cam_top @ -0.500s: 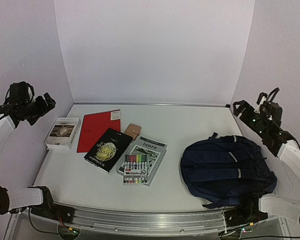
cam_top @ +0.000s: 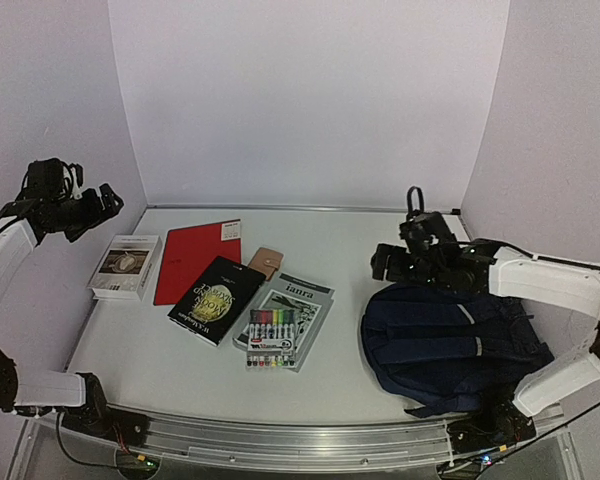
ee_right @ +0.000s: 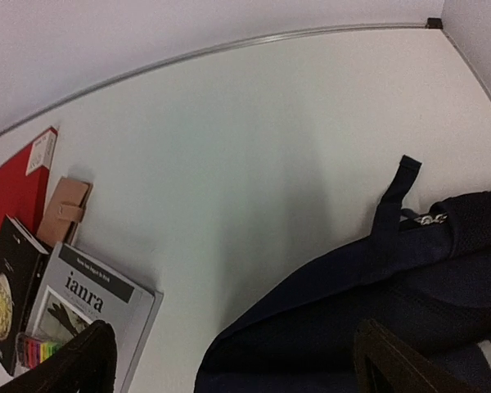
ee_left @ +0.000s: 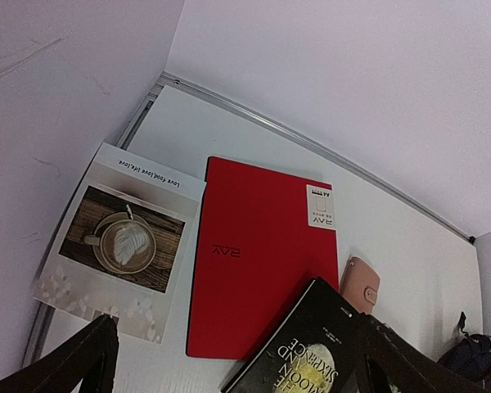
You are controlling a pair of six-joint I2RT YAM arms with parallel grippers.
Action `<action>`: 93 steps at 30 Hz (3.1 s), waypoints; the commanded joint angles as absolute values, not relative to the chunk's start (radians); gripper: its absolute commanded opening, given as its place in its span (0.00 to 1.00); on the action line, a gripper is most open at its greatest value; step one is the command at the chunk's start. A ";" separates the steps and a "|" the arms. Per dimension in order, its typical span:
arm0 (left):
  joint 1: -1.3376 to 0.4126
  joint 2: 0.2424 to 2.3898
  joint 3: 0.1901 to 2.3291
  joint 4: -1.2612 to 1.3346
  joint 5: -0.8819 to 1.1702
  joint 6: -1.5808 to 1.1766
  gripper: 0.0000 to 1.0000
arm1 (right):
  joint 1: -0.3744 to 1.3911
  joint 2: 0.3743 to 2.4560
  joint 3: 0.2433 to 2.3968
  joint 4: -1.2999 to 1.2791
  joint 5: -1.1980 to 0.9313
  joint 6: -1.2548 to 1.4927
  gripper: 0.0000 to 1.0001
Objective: Pack the student bag
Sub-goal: Adjust the student bag at the center of the board.
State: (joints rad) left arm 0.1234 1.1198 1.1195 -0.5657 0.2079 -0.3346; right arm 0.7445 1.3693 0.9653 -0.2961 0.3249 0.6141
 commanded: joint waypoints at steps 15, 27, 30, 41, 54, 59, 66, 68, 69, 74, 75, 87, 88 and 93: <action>0.127 1.138 1.105 -0.525 0.249 -0.308 1.00 | 1.107 1.662 1.135 -0.823 0.554 0.987 0.98; 0.127 1.117 1.093 -0.518 0.251 -0.305 1.00 | 1.121 1.862 1.133 -0.841 0.644 1.082 0.97; 0.127 1.121 1.093 -0.519 0.247 -0.305 1.00 | 1.120 1.877 1.132 -0.850 0.679 1.102 0.78; 0.127 1.128 1.094 -0.527 0.212 -0.296 1.00 | 1.022 1.675 1.376 -0.874 0.770 0.954 0.00; 0.127 1.141 1.097 -0.530 0.236 -0.298 1.00 | 0.820 1.608 1.995 -0.387 0.224 0.602 0.00; 0.127 1.148 1.098 -0.533 0.253 -0.305 1.00 | 0.819 1.613 2.133 -0.285 0.059 0.647 0.00; 0.127 1.164 1.106 -0.543 0.270 -0.308 1.00 | 0.781 1.459 1.804 -0.161 0.086 0.794 0.00; 0.127 1.164 1.106 -0.544 0.272 -0.309 1.00 | 0.730 1.412 1.664 -0.161 0.106 0.849 0.14; 0.127 1.165 1.105 -0.543 0.274 -0.310 1.00 | 0.711 1.391 1.572 -0.162 0.127 0.866 0.29; 0.127 1.168 1.105 -0.541 0.284 -0.313 1.00 | 0.652 1.260 1.254 -0.241 0.450 0.862 0.96; 0.127 1.168 1.104 -0.539 0.287 -0.313 1.00 | 0.651 1.235 1.226 -0.263 0.510 0.852 0.98; 0.075 1.169 1.080 -0.502 0.440 -0.267 0.97 | 0.649 1.240 1.179 -0.336 0.380 0.655 0.98; 0.046 1.175 1.079 -0.506 0.439 -0.270 0.97 | 0.649 1.269 1.167 -0.337 0.338 0.655 0.98; -0.167 1.230 1.059 -0.491 0.448 -0.414 0.96 | 0.649 1.396 1.117 -0.337 0.254 0.657 0.98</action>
State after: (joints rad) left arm -0.0374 1.1897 1.0836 -0.5391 0.3912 -0.3117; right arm 0.6449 1.3121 1.1678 -0.3174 0.3502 0.6857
